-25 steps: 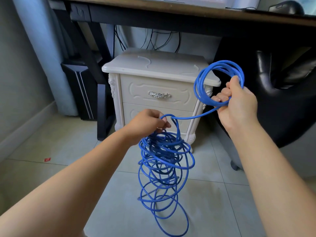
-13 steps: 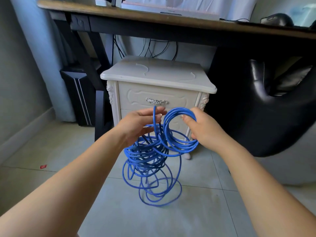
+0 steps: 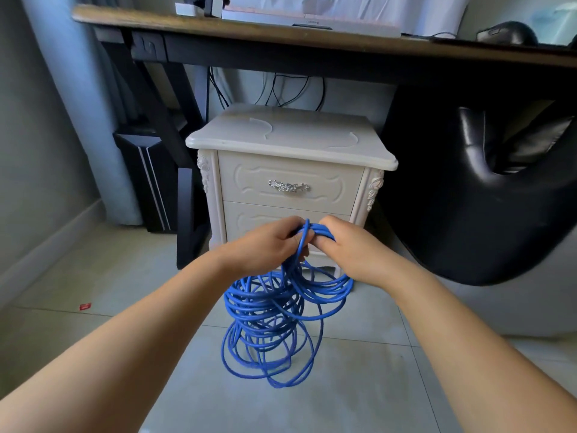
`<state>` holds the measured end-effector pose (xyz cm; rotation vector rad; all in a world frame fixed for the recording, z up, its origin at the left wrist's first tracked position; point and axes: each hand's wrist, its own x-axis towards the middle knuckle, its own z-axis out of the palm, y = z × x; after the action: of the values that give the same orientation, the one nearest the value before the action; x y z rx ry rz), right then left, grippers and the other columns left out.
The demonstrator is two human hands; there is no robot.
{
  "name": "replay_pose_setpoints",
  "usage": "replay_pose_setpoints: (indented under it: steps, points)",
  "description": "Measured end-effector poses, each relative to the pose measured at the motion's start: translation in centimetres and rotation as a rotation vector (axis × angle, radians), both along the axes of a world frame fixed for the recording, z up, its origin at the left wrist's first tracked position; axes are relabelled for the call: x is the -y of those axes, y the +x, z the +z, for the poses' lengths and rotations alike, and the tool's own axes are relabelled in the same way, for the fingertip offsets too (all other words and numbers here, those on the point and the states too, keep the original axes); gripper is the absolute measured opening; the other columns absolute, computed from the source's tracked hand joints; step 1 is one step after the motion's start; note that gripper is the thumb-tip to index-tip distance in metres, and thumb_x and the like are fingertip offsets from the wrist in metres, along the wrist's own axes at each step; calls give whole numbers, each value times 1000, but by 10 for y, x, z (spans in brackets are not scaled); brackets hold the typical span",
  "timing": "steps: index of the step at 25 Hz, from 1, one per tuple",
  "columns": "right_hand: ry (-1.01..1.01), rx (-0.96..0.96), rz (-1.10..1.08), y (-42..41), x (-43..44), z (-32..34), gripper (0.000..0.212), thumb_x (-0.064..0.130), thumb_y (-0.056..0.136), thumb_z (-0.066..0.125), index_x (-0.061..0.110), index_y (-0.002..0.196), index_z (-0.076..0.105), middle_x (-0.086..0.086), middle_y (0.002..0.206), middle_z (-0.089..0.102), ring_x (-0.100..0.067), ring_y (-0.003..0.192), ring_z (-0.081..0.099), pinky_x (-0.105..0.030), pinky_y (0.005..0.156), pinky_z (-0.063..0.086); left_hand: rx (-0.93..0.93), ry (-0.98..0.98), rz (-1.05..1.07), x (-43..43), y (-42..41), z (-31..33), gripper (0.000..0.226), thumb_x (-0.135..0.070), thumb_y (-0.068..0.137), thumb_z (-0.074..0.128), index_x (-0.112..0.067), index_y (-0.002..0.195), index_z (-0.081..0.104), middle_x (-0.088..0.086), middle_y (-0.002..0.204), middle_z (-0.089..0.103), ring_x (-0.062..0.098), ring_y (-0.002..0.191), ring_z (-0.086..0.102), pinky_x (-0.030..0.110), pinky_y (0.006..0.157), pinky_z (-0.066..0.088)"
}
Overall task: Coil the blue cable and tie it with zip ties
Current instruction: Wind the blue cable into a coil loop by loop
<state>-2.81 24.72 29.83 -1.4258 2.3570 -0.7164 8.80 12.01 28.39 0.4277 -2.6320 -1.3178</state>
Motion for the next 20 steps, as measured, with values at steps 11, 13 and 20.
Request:
replay_pose_setpoints:
  steps: [11, 13, 20]
  points:
    - [-176, 353, -253, 12, 16, -13, 32, 55, 92, 51, 27, 101, 63, 5, 108, 64, -9, 93, 57, -23, 69, 41, -4, -433, 222, -7, -7, -8, 29, -29, 105, 36, -10, 103, 57, 2, 81, 56, 33, 84, 59, 41, 72, 47]
    - [-181, 326, -252, 10, 19, -9, 23, 39, 91, 56, 20, 98, 67, 0, 103, 68, -10, 83, 57, -23, 63, 40, 36, -508, 234, -11, -8, -10, 28, -29, 104, 35, -11, 100, 56, 0, 81, 53, 32, 87, 59, 38, 68, 43]
    - [-177, 812, -435, -20, 9, -44, 21, -4, 97, 39, 1, 115, 49, -22, 92, 60, -25, 66, 66, -34, 58, 60, -356, 14, 452, 29, 6, 6, 24, -23, 105, 40, -8, 102, 59, 2, 69, 44, 10, 47, 47, 37, 59, 57]
